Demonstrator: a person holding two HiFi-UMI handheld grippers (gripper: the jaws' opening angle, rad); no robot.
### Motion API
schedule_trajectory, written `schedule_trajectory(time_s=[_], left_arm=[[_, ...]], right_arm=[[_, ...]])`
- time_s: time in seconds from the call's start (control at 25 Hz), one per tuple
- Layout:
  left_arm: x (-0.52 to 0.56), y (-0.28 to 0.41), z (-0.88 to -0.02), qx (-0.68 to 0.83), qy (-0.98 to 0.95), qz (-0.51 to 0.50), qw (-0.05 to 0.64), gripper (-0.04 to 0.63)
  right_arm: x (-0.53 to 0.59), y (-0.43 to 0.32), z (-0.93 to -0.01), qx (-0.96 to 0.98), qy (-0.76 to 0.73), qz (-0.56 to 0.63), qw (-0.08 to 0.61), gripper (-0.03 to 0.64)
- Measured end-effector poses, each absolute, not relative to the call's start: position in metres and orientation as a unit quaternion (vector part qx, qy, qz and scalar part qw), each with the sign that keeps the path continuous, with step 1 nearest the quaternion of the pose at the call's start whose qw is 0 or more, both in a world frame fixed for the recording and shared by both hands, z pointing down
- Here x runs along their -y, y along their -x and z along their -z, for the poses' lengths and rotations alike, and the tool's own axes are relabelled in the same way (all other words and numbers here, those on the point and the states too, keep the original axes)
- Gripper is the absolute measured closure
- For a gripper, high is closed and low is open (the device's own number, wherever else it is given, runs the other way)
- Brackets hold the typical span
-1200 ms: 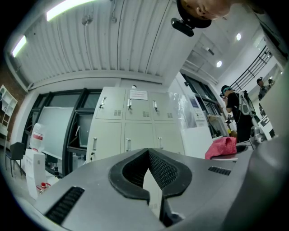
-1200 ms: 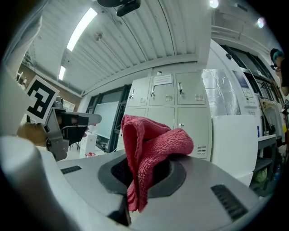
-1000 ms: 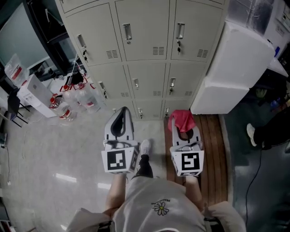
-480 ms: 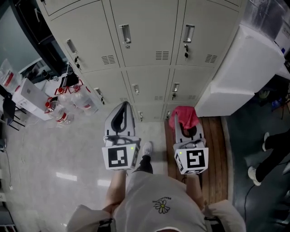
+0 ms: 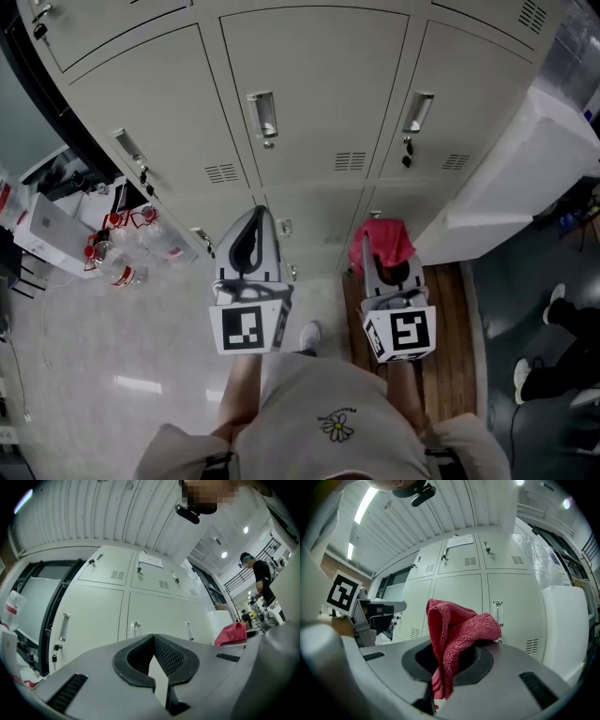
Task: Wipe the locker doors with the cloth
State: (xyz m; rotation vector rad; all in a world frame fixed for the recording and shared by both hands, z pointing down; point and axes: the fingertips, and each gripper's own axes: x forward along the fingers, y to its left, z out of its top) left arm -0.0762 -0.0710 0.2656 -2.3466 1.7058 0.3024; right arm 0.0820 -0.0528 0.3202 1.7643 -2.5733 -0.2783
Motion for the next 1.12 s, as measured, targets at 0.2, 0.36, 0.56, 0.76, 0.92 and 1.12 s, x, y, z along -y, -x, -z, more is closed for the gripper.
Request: schedule_trajectory(time_s=[0.2,0.36,0.56,0.76,0.92,1.12], left_arm=[[0.125,0.085,-0.263,-0.572,0.804,-0.107,0.121,0.580],[0.153,0.090,-0.273,-0.573,0.806,-0.101,0.110,0.580],[0.166,0.090,-0.283,-0.580,0.803,-0.093,0.103,0.580],[0.165,0.091,-0.281,-0.592,0.795,-0.093,0.091,0.580],[0.165,0.089,-0.280,-0.599,0.789,-0.092,0.097,0.580],[0.168,0.084,-0.282,-0.604,0.787,-0.087,0.094,0.580]], right_arm=[[0.106,-0.068,-0.317,0.814,-0.572,0.098,0.005,0.586],[0.131,-0.058,-0.317,0.815,-0.571,0.103,0.014,0.586],[0.150,-0.055,-0.316,0.821,-0.560,0.113,0.012,0.586],[0.153,-0.055,-0.310,0.829,-0.548,0.113,0.005,0.586],[0.159,-0.060,-0.316,0.831,-0.546,0.110,0.016,0.586],[0.162,-0.062,-0.319,0.835,-0.539,0.109,0.017,0.586]])
